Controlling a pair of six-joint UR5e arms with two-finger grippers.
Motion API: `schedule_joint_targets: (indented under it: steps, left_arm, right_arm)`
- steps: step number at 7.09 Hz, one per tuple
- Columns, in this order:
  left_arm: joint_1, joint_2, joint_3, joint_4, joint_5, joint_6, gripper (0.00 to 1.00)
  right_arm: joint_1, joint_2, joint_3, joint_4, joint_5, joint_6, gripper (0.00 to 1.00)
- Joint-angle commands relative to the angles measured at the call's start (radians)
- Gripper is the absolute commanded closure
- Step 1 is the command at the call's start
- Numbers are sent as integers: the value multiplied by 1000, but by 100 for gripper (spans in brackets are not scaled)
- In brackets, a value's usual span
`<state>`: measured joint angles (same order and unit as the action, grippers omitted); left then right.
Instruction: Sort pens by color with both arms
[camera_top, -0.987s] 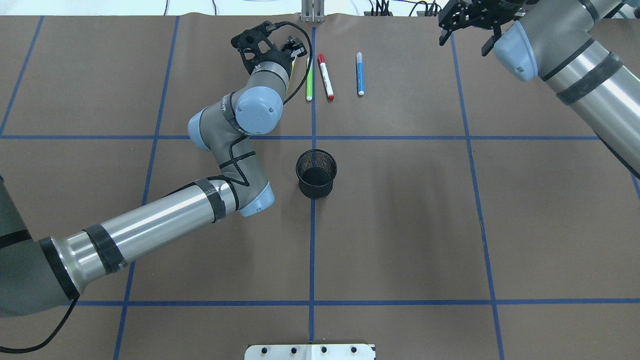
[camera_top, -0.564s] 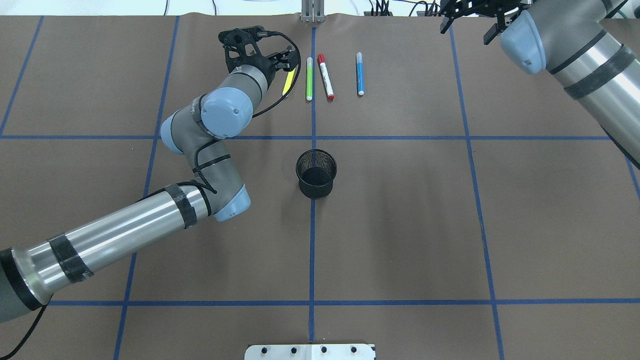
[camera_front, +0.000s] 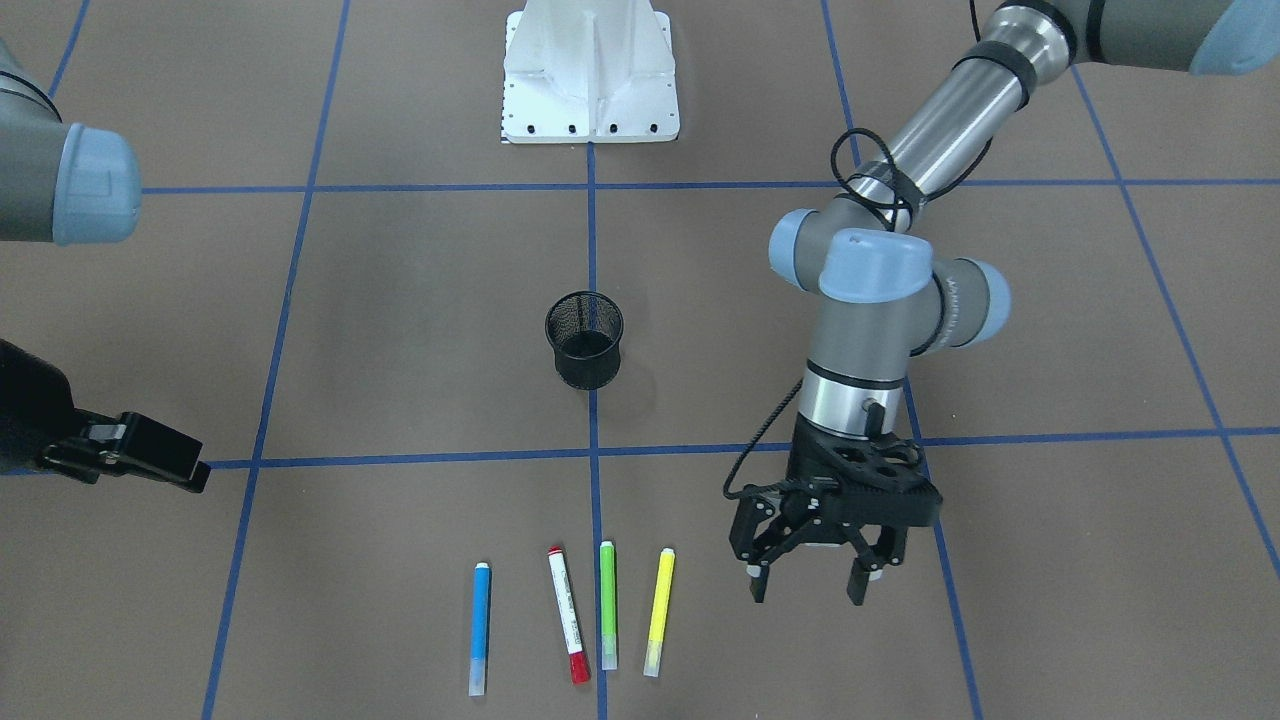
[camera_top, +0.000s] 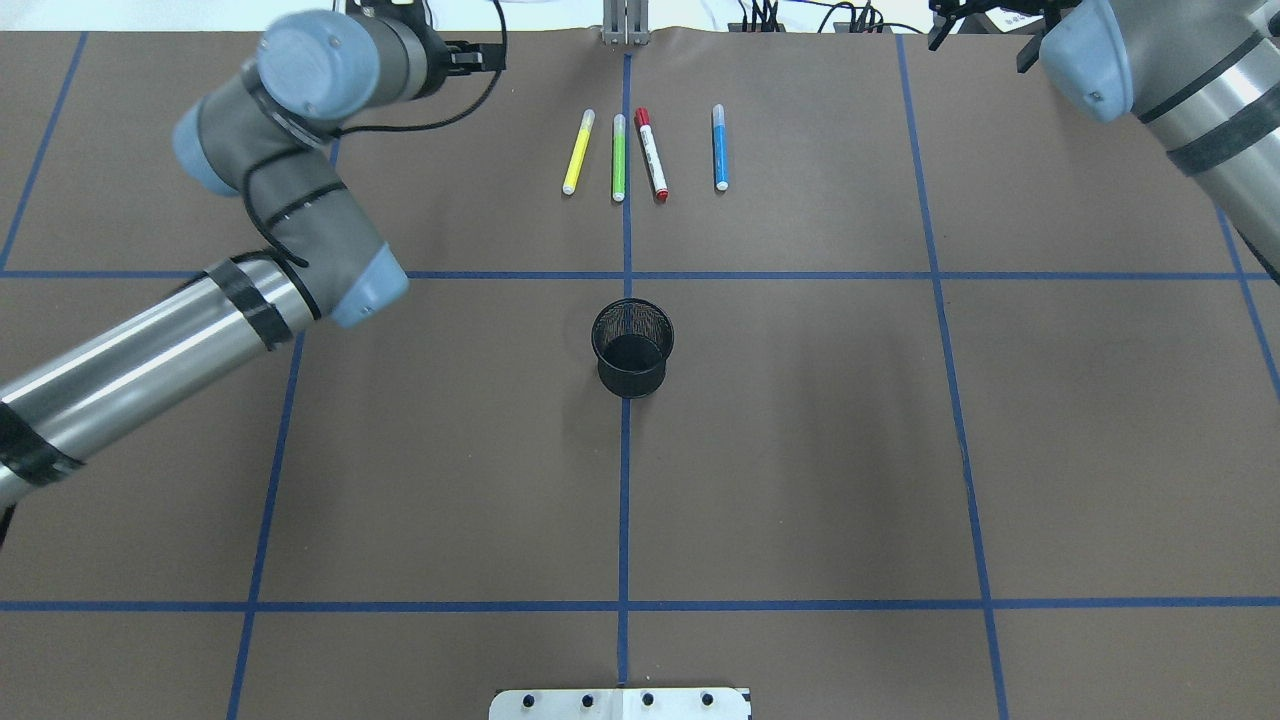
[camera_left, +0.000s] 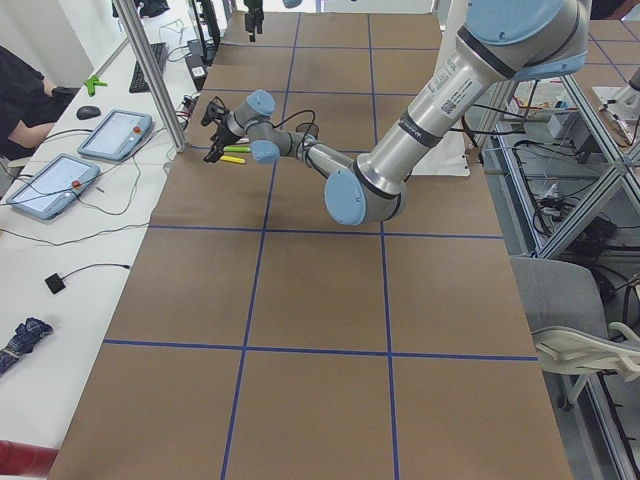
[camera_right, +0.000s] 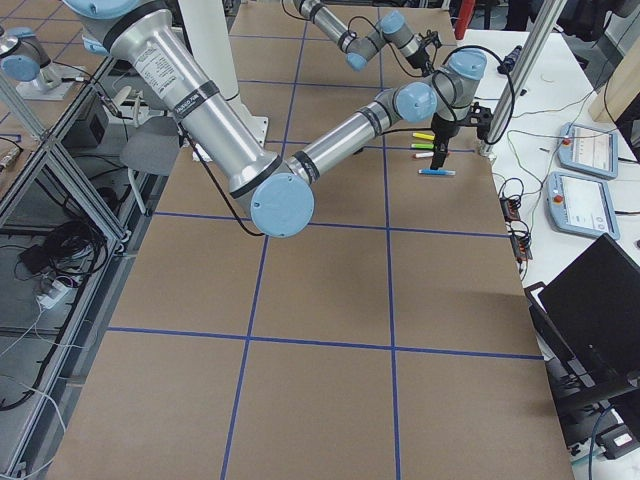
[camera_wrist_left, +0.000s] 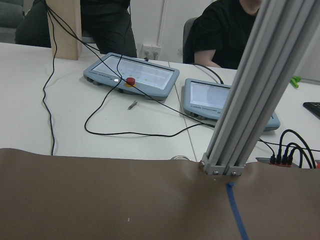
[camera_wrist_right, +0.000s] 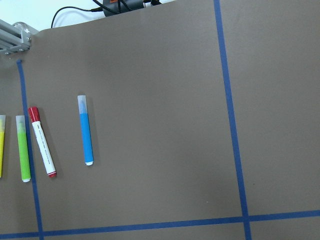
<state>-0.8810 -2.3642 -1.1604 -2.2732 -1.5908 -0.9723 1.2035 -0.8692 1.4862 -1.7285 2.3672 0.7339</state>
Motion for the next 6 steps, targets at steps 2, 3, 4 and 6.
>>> schedule_joint_targets:
  steps: [2, 3, 4, 6]
  left_arm:
    - [-194, 98, -189, 560, -198, 633, 0]
    - [-216, 121, -265, 693, -199, 759, 0]
    - [-273, 169, -297, 722, -243, 832, 0]
    - [-462, 374, -308, 712, -624, 998, 0]
  right_arm:
    - [68, -26, 17, -141, -141, -171, 0]
    - [82, -81, 52, -137, -179, -200, 0]
    - [137, -109, 59, -131, -165, -241, 0]
    - [220, -187, 58, -138, -146, -301, 0]
